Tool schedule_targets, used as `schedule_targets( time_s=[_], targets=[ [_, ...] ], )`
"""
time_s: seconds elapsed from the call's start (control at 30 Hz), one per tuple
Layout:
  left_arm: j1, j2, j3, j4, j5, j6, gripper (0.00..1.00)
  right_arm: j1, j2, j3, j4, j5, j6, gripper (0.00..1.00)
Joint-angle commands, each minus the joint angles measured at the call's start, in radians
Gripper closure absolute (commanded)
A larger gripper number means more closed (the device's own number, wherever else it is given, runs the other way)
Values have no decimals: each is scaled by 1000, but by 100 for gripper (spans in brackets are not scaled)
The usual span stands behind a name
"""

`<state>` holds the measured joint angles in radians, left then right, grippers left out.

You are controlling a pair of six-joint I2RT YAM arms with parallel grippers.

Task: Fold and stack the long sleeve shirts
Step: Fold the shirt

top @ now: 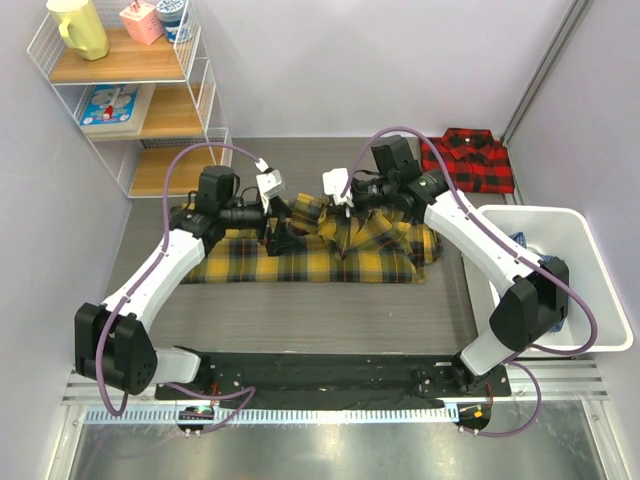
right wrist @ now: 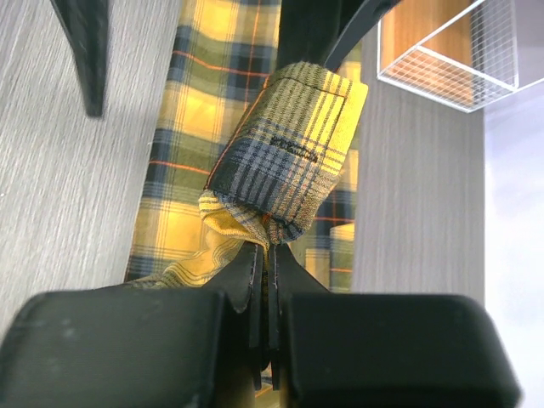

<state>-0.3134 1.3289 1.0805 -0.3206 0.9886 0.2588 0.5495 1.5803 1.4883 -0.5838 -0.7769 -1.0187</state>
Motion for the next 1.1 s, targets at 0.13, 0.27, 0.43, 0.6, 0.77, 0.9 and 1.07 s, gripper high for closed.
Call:
schedule_targets(
  time_s=[0.13,0.27,0.43,0.6,0.77,0.9,1.07],
  targets=[
    [-19,71,12,164,-133,-75,2,-5,-97,-74,131,-70,-3,98],
    [-49,75,41,186,-131,-84,21,-5,-109,-97,168,-64,9,96],
    [-67,75,50,187,-87,-90,22,-3,-126,-140,258,-48,52,96],
    [-72,102,111,152,-88,-169,88,-3,-128,-161,321,-6,97,93],
    [-52,223,374,-33,-371,-199,100,-26,-109,-154,400,158,216,64],
    [-49,346,597,-121,-551,-44,100,-77,-79,-117,394,284,368,25],
    [-38,536,809,-106,-756,99,100,-196,-77,-83,265,274,561,23]
  ],
)
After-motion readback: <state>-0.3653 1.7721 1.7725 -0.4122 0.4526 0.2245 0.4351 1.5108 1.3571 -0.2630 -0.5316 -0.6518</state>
